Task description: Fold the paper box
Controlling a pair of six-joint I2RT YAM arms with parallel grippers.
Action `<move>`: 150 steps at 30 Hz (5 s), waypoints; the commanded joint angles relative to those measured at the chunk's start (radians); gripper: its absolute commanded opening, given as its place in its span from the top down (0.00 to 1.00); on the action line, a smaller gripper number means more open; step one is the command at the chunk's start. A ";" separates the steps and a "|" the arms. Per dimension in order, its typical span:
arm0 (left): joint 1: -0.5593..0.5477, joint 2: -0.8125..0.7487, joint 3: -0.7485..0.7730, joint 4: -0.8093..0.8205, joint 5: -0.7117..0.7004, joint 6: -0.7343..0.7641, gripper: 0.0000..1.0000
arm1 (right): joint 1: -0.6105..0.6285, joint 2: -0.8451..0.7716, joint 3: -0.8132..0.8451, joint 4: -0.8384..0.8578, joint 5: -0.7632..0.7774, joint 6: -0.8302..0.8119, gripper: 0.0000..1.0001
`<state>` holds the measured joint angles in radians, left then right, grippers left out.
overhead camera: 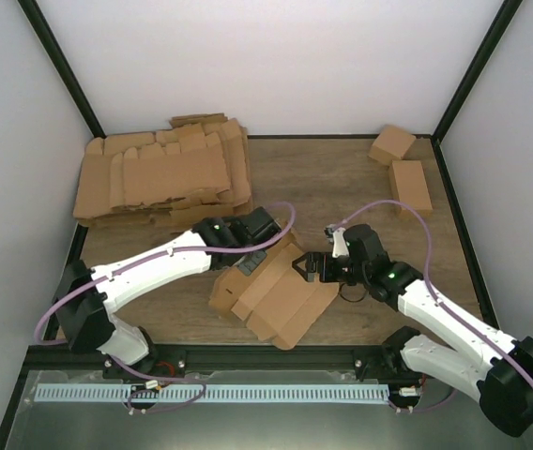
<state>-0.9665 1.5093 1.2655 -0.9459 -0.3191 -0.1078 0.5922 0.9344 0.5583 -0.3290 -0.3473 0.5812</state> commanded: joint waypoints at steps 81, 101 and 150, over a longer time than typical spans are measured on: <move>0.438 -0.129 -0.462 0.491 0.598 -0.245 0.52 | 0.018 0.316 -0.302 0.391 -0.123 0.250 0.99; 0.269 -0.019 -0.297 0.282 0.216 -0.258 0.65 | 0.018 0.290 -0.283 0.353 -0.106 0.246 0.99; 0.601 -0.222 -0.536 0.559 0.449 -0.378 0.59 | 0.184 0.551 0.011 0.623 -0.120 0.394 0.84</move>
<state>-0.4343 1.2945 0.7570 -0.4664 0.0193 -0.4690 0.7631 1.4227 0.5243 0.2729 -0.5068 0.9638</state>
